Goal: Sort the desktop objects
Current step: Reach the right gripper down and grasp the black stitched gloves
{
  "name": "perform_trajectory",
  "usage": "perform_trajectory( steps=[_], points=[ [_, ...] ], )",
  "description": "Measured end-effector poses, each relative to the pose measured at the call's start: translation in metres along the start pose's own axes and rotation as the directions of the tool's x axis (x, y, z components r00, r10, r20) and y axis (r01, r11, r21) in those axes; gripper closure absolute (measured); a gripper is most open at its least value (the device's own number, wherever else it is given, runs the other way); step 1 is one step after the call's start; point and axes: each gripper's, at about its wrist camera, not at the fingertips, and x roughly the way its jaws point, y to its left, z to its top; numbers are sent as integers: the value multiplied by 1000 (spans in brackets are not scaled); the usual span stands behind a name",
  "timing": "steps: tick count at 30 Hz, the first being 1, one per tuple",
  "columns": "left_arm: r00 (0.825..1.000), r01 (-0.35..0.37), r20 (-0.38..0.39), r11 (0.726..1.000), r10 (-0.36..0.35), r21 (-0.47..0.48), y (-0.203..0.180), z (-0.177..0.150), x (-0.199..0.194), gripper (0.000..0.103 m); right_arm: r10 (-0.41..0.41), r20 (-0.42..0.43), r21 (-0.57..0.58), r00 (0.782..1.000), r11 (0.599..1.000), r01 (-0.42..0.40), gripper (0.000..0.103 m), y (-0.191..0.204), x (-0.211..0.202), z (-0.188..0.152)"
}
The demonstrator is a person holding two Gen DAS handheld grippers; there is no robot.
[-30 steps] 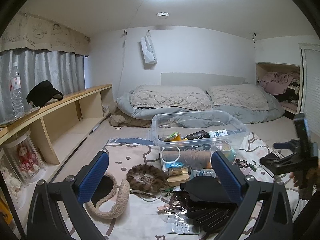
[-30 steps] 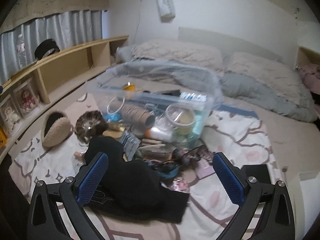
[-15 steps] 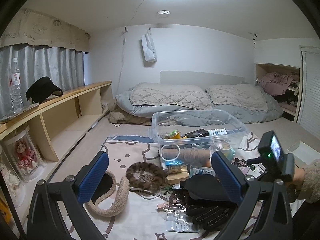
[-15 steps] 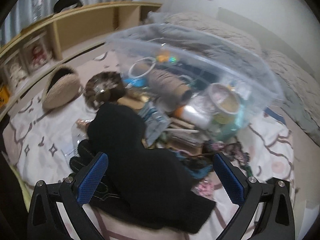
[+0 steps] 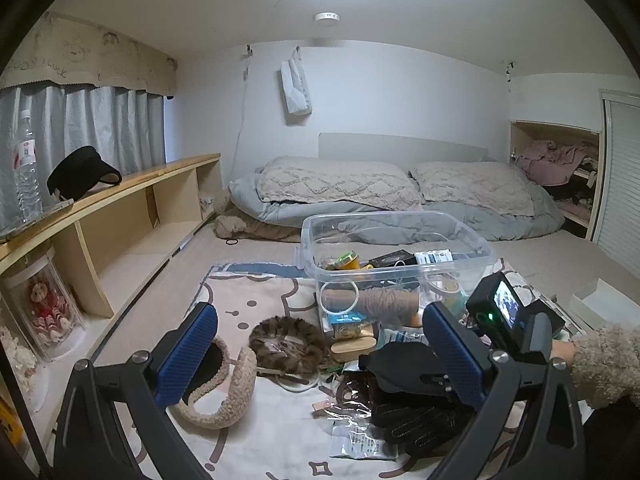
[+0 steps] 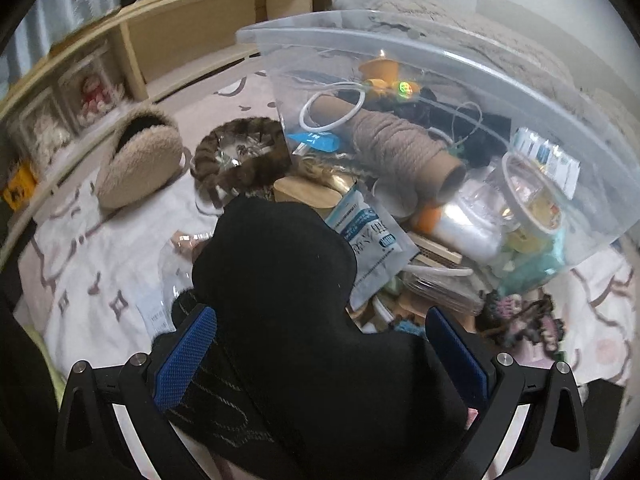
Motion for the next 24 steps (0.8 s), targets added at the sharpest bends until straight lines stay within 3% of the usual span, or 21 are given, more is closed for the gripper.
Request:
perform_trajectory(
  steps=[7, 15, 24],
  points=[
    [999, 18, -48, 999, -19, -35, 4, -1, 8, 0, 125, -56, 29, 991, 992, -123, 0, 6, 18, -2],
    [995, 45, -92, 998, -49, -51, 5, -2, 14, 0, 158, -149, -100, 976, 980, -174, 0, 28, 19, -34],
    [994, 18, -105, 999, -21, -34, 3, -3, 16, 0, 287, -257, -98, 923, 942, -320, 0, 44, 9, -65]
  ],
)
